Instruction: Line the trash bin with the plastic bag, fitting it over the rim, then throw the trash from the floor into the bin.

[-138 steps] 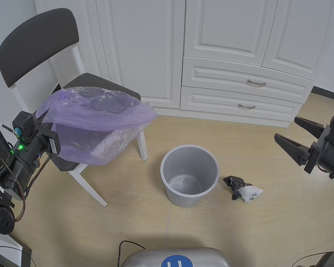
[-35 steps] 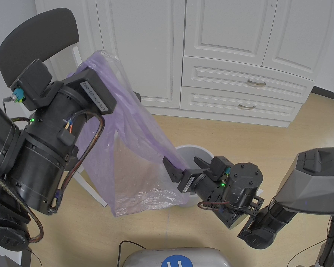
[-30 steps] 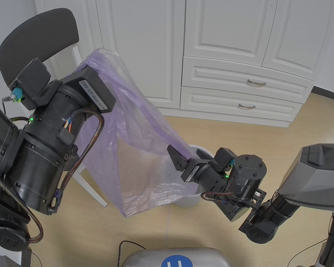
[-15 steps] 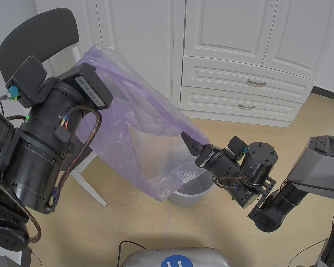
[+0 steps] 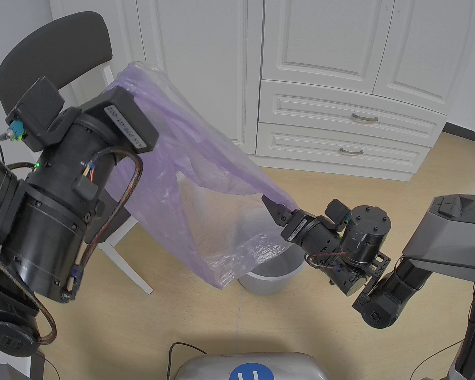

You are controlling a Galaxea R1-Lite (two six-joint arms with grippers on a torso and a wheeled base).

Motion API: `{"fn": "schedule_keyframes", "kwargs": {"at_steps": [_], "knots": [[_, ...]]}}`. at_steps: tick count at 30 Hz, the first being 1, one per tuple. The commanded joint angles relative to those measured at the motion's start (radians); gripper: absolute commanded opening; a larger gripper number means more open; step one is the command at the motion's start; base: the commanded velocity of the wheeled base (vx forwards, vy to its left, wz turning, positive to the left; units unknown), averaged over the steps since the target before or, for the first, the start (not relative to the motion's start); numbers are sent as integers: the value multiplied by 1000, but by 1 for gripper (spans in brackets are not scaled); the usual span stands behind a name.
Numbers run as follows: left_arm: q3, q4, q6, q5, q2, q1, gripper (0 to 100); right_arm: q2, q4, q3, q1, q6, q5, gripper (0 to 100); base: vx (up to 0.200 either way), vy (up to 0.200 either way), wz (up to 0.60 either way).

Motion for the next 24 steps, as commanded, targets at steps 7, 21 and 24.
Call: {"fn": "schedule_keyframes", "kwargs": {"at_steps": [7, 21, 24], "knots": [[0, -2, 0, 0, -1, 0, 0, 49, -18, -5, -8, 0, 2, 100, 0, 0, 0], [0, 0, 1, -1, -9, 0, 0, 134, -18, -14, -37, 0, 22, 100, 0, 0, 0], [0, 0, 1, -1, -9, 0, 0, 135, -18, -14, -37, 15, 25, 100, 0, 0, 0]]}}
